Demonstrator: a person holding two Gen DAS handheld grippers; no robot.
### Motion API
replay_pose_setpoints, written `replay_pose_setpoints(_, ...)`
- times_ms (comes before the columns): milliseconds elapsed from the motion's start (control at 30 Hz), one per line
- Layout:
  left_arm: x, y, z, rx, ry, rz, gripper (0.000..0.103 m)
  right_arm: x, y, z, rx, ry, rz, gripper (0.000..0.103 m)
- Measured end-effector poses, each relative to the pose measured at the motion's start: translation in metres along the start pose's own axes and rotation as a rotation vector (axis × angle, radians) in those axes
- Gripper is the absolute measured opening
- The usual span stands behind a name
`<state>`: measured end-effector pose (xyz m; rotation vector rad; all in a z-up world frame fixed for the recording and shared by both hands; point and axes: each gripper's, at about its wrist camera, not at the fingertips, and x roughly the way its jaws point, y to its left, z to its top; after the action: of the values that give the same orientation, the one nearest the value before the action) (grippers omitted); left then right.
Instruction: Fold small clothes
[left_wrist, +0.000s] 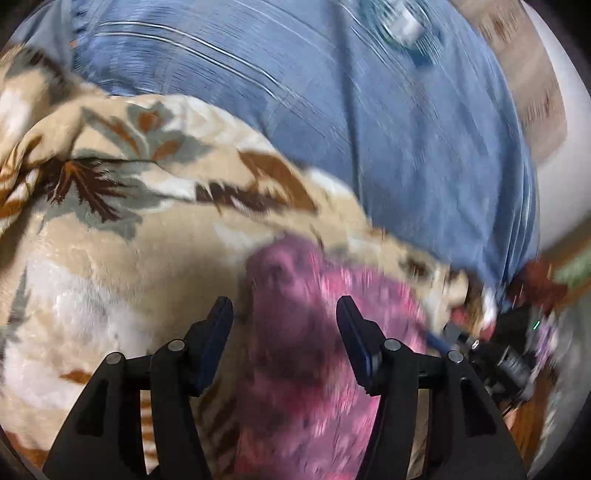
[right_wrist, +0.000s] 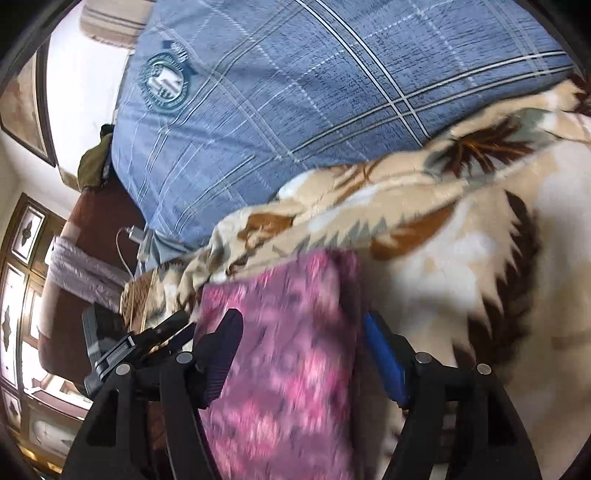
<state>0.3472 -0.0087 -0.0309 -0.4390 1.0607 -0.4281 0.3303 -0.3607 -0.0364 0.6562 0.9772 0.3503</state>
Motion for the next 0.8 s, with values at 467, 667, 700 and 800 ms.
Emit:
replay_pose_setpoints(467, 0.025, 0.015, -0.035, 0.032, 0.025, 0.052, 0.06, 0.035, -0.012, -0.037, 0.001, 0.071, -0.177, 0.045)
replay_pose_setpoints(667, -0.036, 0.019, -0.073, 0.0, -0.048, 0.068, 0.059, -0.032, 0.019, -0.089, -0.06, -0.015, -0.099, 0.069)
replay_pose_setpoints(700, -0.046, 0.022, -0.088, -0.004, -0.065, 0.088, 0.06, -0.04, 0.017, -0.101, -0.058, -0.023, -0.086, 0.077)
replay_pose_setpoints(800, -0.053, 0.034, -0.126, -0.074, -0.023, 0.056, 0.06, -0.052, -0.002, -0.141, -0.001, -0.027, -0.043, 0.077)
